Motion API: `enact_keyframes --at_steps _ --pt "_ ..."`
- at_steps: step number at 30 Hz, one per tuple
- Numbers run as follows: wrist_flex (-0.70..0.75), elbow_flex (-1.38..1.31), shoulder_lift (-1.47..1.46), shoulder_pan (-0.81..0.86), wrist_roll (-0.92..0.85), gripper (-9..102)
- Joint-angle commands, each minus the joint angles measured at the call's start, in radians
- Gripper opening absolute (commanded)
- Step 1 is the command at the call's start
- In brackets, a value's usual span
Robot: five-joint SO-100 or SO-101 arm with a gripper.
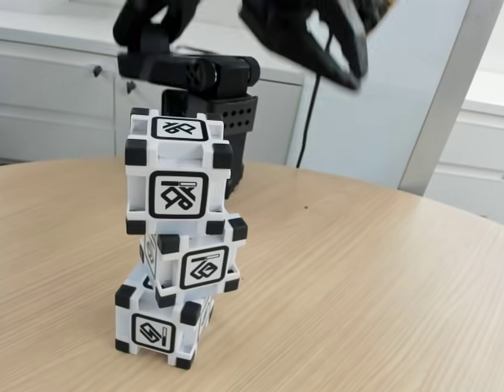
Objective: Stack cubes from left to right.
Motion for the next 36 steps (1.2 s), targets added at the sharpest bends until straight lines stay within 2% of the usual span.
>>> enact_keyframes --at_steps 1,7,12,21,28,36 --pt "-0.083 0.153 0.066 0.000 0.000 0" --pt "-0.201 0.342 0.061 0.003 0.041 0" --pt "-0.190 0.399 0.061 0.017 0.066 0" --pt "-0.186 0.410 0.060 0.247 0.029 0" --pt "-0.025 0.410 0.060 0.298 -0.026 0" --pt "-0.008 0.408 0.060 0.430 -0.017 0"
